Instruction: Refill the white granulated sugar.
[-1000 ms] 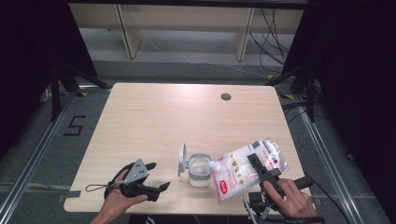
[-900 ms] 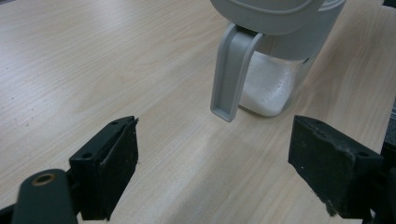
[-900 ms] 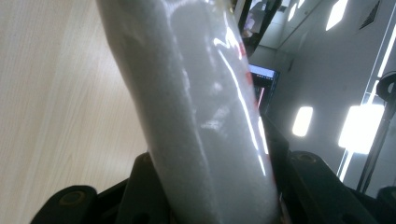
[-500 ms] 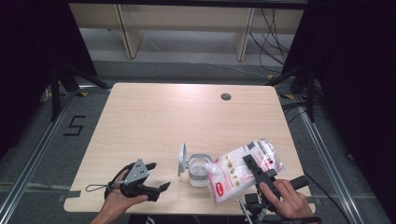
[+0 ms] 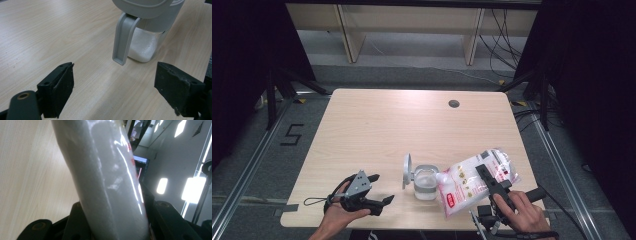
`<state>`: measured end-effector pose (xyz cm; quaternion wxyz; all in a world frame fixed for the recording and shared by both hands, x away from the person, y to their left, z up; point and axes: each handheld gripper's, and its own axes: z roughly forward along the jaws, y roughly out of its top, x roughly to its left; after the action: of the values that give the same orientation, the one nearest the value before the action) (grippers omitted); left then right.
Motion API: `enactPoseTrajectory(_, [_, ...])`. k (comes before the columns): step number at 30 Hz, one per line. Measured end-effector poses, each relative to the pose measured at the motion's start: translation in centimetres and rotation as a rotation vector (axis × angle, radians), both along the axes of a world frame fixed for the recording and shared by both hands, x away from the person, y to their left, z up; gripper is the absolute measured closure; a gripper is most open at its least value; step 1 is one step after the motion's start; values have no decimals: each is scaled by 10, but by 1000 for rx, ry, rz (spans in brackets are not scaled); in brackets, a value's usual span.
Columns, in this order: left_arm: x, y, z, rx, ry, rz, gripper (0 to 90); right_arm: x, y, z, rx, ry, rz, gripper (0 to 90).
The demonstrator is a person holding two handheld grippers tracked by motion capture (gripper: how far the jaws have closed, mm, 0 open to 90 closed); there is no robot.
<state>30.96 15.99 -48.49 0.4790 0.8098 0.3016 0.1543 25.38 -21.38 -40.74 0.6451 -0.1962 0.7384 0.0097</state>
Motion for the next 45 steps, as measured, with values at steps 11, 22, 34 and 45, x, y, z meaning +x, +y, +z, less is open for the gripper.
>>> enactPoseTrajectory(11, [0,0,0,-3,4,2,156,-3,1,-1,17,5,-1,651])
enactPoseTrajectory(22, [0,0,0,-2,7,-1,156,-4,1,1,9,10,-5,653])
enactPoseTrajectory(34, [1,1,1,12,-17,-11,156,-4,1,2,25,1,4,655])
enactPoseTrajectory(45, [0,0,0,-1,6,-1,156,-4,1,3,13,10,4,660])
